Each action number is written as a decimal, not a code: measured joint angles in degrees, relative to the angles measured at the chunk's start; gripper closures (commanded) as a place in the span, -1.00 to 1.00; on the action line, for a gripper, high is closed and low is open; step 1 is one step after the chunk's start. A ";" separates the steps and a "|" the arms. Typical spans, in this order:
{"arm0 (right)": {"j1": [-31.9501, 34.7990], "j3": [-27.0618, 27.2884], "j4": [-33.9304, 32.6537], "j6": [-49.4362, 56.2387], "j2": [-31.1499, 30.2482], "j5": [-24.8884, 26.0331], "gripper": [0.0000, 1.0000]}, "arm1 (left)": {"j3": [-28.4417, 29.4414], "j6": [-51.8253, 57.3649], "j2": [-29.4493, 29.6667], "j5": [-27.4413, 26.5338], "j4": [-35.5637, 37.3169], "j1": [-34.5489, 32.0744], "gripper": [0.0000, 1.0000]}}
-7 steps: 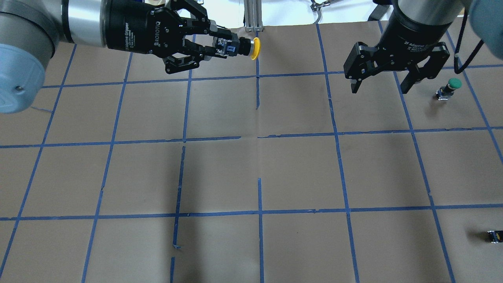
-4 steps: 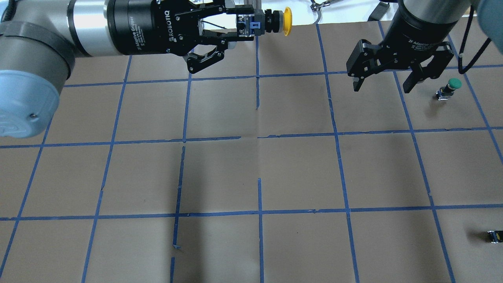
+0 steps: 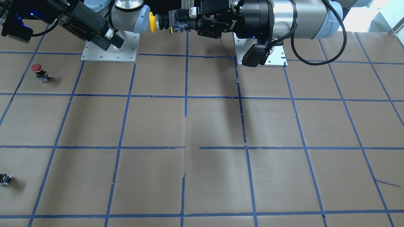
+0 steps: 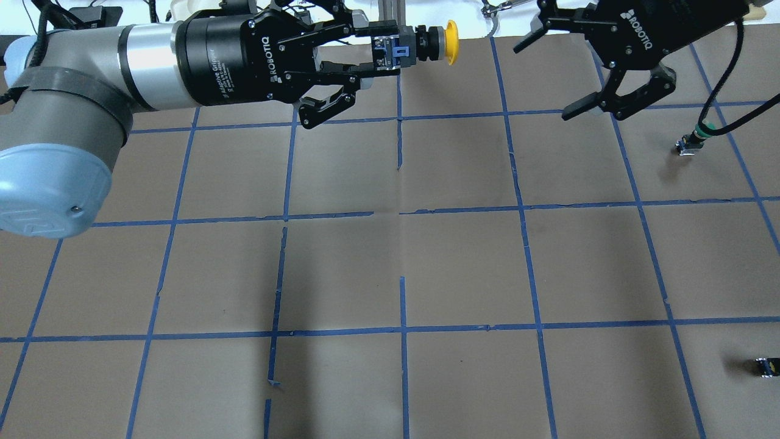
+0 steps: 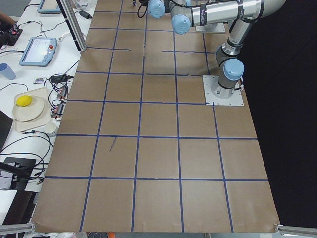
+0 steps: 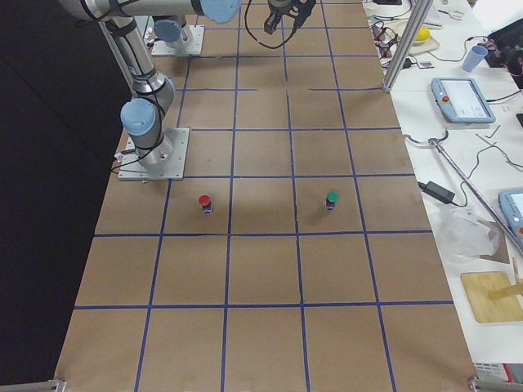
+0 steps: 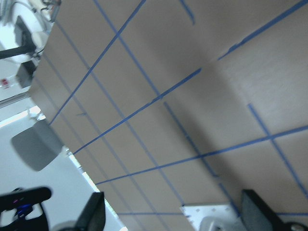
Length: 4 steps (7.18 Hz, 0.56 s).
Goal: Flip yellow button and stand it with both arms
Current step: 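Raise and rotate the held switch with the left gripper while the right gripper approaches it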
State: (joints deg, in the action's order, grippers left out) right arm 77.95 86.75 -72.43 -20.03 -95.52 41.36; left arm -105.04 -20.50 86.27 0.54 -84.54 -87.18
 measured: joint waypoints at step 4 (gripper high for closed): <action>-0.04 0.33 9.66 -0.85 -1.16 -19.90 -0.83 | 0.10 0.59 0.18 1.12 0.69 0.00 0.55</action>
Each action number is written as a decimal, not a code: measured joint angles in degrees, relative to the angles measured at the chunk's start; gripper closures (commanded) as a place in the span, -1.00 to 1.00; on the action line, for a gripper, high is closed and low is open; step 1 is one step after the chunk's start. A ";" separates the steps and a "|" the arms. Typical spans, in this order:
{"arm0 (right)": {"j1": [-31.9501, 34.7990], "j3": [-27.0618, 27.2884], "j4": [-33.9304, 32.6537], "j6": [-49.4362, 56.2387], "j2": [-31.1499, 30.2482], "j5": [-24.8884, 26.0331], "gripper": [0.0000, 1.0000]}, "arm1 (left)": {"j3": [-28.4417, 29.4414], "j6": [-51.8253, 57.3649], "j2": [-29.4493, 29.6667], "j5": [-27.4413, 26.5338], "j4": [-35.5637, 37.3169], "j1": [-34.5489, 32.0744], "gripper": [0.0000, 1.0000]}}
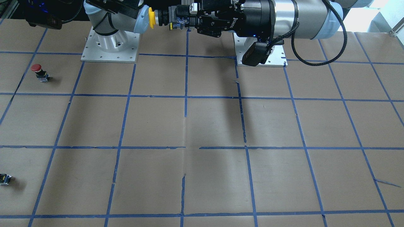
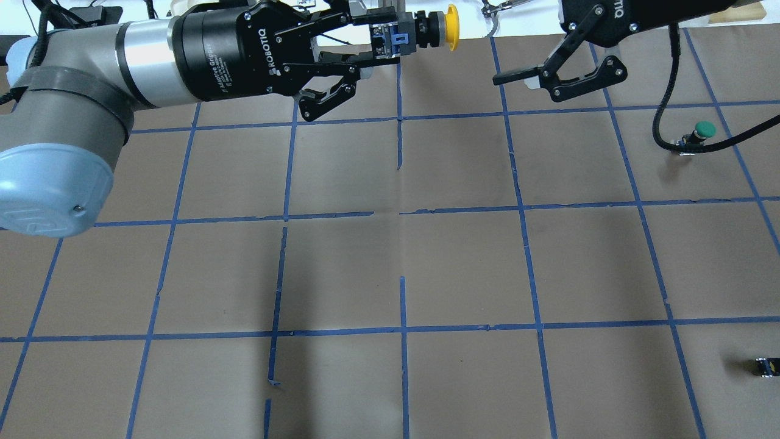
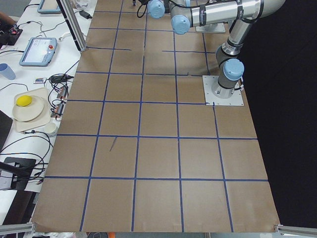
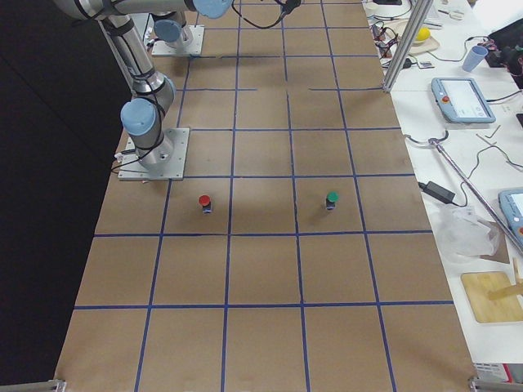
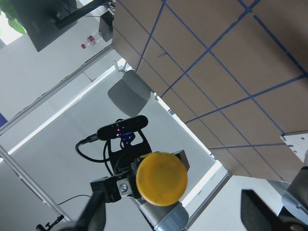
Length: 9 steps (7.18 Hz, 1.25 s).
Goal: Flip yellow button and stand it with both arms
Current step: 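Raise and rotate the held switch with the left gripper while the right gripper approaches it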
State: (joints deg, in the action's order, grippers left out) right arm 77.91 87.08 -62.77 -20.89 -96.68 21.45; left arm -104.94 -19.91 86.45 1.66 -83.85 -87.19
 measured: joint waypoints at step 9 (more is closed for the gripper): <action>0.51 2.95 -2.75 0.61 0.13 -5.19 -0.78 | -0.04 0.16 0.47 -0.07 2.10 0.00 0.55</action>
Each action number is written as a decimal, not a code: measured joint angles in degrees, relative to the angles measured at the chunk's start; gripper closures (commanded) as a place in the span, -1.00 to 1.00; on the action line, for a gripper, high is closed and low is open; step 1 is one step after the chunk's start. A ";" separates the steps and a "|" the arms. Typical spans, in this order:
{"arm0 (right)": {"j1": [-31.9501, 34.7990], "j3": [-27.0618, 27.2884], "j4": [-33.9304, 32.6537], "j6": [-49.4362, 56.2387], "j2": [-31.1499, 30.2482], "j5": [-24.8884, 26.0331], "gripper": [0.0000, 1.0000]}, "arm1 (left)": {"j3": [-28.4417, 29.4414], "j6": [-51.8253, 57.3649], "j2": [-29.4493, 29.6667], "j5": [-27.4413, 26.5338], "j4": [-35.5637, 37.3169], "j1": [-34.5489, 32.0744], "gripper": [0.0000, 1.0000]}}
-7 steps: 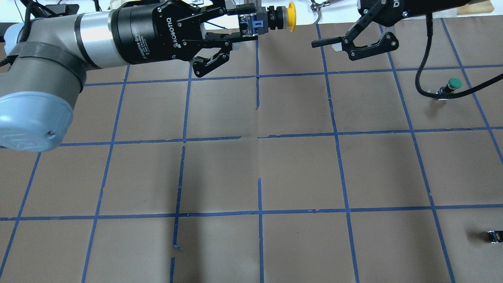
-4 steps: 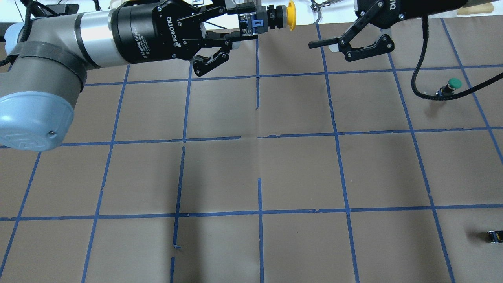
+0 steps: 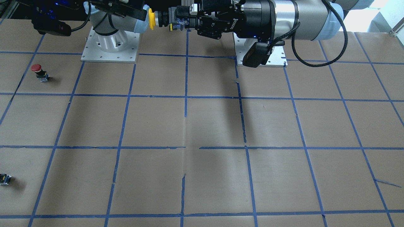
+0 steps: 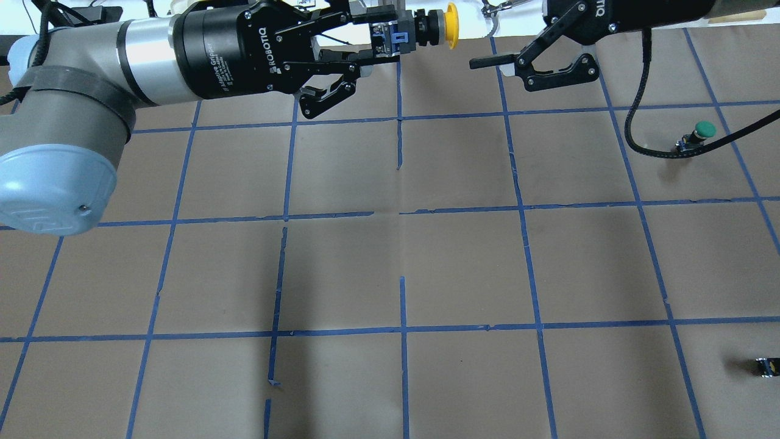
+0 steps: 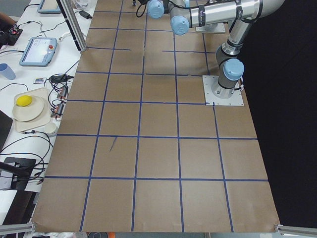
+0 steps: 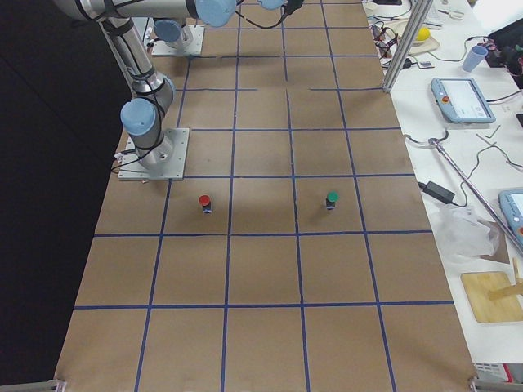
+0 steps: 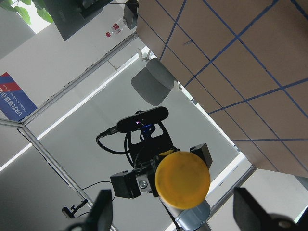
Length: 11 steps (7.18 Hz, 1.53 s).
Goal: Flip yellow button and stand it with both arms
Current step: 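Raise and rotate the held switch with the left gripper while the right gripper approaches it, then grasp the yellow switch with the right gripper and open the left gripper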
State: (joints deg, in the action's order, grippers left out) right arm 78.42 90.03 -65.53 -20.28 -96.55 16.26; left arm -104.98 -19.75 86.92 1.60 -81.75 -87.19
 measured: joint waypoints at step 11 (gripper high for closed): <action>3.29 2.43 -5.16 -0.52 0.03 -0.36 0.62 | 0.08 -0.77 0.08 -0.14 0.00 0.00 -0.82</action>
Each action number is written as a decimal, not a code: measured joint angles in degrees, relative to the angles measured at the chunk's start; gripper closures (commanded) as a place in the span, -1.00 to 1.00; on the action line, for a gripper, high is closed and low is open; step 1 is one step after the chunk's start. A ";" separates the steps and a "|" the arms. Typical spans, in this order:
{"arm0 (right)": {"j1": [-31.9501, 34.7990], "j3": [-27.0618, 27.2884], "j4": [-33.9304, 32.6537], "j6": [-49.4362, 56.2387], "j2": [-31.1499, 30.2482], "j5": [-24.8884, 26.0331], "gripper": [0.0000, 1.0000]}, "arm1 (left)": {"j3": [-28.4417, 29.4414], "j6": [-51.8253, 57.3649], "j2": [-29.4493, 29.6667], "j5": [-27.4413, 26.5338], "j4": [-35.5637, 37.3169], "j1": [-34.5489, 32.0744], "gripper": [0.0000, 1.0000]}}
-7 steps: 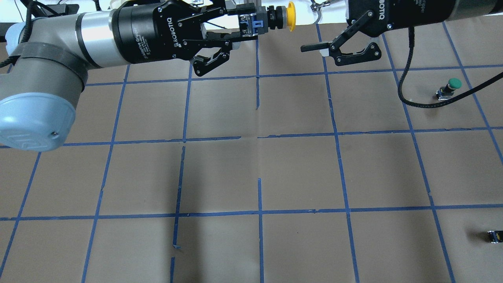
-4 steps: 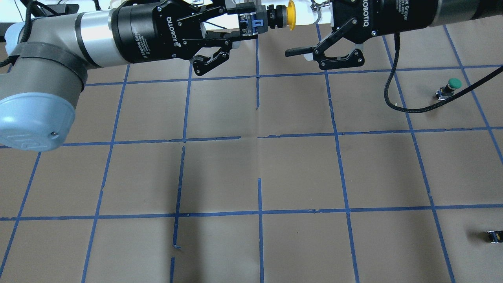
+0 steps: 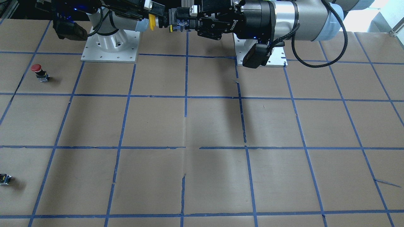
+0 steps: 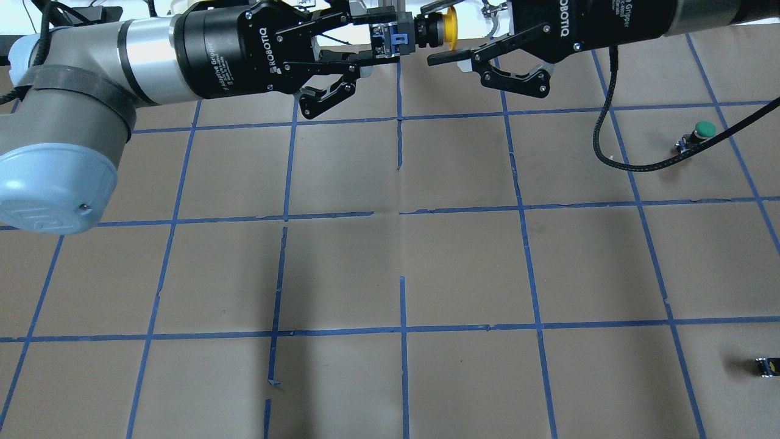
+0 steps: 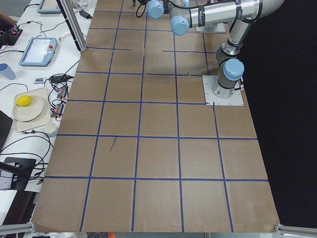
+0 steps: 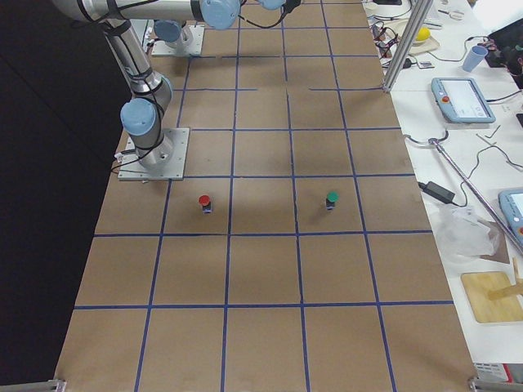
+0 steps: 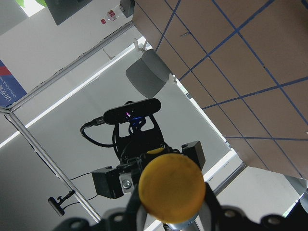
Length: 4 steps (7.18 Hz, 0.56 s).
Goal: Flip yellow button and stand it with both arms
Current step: 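Grasp the yellow switch with the right gripper and open the left gripper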
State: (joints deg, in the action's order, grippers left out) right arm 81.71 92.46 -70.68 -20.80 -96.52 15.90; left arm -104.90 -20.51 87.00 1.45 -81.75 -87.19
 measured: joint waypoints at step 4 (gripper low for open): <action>-0.07 -0.07 0.04 -0.01 0.03 0.03 0.61 | 0.43 -1.74 -0.04 -0.24 -0.07 0.02 -0.82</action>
State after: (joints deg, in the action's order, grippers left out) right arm 81.64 92.39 -70.64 -20.81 -96.49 15.92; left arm -104.47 -22.25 86.96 1.21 -81.82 -87.17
